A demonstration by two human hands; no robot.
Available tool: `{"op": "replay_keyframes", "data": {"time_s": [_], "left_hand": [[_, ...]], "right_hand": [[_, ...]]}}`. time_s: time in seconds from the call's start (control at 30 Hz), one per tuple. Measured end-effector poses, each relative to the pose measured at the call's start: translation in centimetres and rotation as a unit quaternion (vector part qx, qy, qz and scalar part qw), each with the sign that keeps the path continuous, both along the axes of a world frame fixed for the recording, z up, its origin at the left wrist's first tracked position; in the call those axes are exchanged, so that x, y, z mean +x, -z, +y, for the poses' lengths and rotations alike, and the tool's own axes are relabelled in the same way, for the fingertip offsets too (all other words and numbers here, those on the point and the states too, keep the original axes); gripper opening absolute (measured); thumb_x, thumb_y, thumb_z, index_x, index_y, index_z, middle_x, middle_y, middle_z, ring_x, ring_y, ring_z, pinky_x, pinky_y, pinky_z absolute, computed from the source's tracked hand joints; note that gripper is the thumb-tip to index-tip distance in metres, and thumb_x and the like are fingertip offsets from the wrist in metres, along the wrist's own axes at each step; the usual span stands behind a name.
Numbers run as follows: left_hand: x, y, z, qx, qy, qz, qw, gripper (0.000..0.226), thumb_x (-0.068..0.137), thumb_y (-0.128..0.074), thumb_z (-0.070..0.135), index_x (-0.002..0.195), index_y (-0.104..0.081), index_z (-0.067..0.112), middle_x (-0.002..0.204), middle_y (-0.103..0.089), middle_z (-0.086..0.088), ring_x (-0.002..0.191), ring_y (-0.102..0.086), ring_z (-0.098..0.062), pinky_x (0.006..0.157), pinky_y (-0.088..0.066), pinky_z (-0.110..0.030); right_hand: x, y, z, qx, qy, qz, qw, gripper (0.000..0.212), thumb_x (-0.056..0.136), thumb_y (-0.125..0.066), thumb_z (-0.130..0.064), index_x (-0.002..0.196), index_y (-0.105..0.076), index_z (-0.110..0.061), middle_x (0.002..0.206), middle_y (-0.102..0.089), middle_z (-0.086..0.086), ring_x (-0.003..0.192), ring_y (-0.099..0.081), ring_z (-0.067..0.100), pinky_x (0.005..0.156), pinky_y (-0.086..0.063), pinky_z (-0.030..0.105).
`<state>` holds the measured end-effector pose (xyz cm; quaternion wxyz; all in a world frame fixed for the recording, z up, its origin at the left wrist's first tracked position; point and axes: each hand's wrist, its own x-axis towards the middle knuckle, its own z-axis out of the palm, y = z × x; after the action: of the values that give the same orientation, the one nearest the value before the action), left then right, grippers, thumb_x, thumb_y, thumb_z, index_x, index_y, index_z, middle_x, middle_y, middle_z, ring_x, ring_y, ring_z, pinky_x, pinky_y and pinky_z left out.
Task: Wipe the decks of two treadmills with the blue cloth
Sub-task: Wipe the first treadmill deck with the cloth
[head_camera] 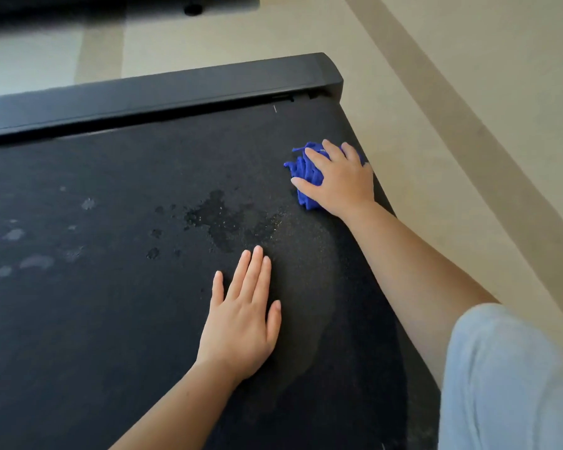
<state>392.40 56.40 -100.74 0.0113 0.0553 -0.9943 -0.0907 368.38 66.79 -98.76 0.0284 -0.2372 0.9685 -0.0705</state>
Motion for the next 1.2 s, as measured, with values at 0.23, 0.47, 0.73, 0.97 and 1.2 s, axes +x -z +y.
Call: {"op": "replay_keyframes", "data": {"time_s": [0.23, 0.47, 0.73, 0.97, 1.2], "left_hand": [[0.0, -0.4, 0.1, 0.015, -0.003, -0.030, 0.999, 0.062, 0.091, -0.020, 0.041, 0.145, -0.020, 0.009, 0.153, -0.013, -0.003, 0.140, -0.003, -0.015, 0.107, -0.010, -0.047], [-0.2, -0.6, 0.2, 0.036, -0.009, -0.044, 0.998, 0.065, 0.087, -0.005, 0.046, 0.145, 0.001, 0.015, 0.153, 0.009, 0.004, 0.139, 0.015, -0.009, 0.110, 0.005, -0.042], [-0.1, 0.1, 0.0, 0.019, -0.008, -0.011, 1.000, 0.062, 0.092, -0.021, 0.040, 0.145, -0.021, 0.008, 0.154, -0.013, -0.003, 0.140, -0.002, -0.014, 0.107, -0.010, -0.048], [-0.1, 0.1, 0.1, 0.008, -0.005, -0.011, 1.000, 0.061, 0.091, -0.023, 0.038, 0.144, -0.025, 0.007, 0.153, -0.017, -0.005, 0.140, -0.007, -0.016, 0.106, -0.012, -0.049], [-0.2, -0.1, 0.1, 0.004, -0.007, -0.027, 1.000, 0.062, 0.092, -0.018, 0.040, 0.146, -0.019, 0.009, 0.154, -0.010, -0.003, 0.141, -0.001, -0.014, 0.108, -0.008, -0.047]], "right_hand": [[10.6, -0.4, 5.4, 0.000, -0.055, 0.029, 0.998, 0.086, 0.069, -0.039, -0.080, 0.140, -0.039, -0.031, 0.150, -0.032, 0.006, 0.139, -0.025, 0.030, 0.097, -0.037, 0.054], [16.0, 0.8, 8.8, -0.041, -0.076, 0.084, 0.993, 0.069, 0.074, -0.043, -0.065, 0.128, -0.056, -0.023, 0.136, -0.051, 0.011, 0.124, -0.047, 0.035, 0.082, -0.050, 0.055], [3.1, 1.2, 3.5, -0.048, -0.004, 0.095, 0.994, 0.075, 0.075, -0.035, -0.070, 0.137, -0.045, -0.029, 0.148, -0.037, 0.005, 0.132, -0.034, 0.035, 0.093, -0.042, 0.049], [4.7, 1.2, 4.9, -0.066, -0.014, 0.103, 0.992, 0.071, 0.075, -0.039, -0.068, 0.130, -0.052, -0.025, 0.137, -0.047, 0.006, 0.127, -0.039, 0.031, 0.083, -0.046, 0.046], [10.3, 1.6, 8.5, -0.080, -0.126, 0.115, 0.982, 0.070, 0.074, -0.043, -0.066, 0.128, -0.056, -0.024, 0.136, -0.052, 0.009, 0.125, -0.046, 0.035, 0.084, -0.048, 0.054]]}}
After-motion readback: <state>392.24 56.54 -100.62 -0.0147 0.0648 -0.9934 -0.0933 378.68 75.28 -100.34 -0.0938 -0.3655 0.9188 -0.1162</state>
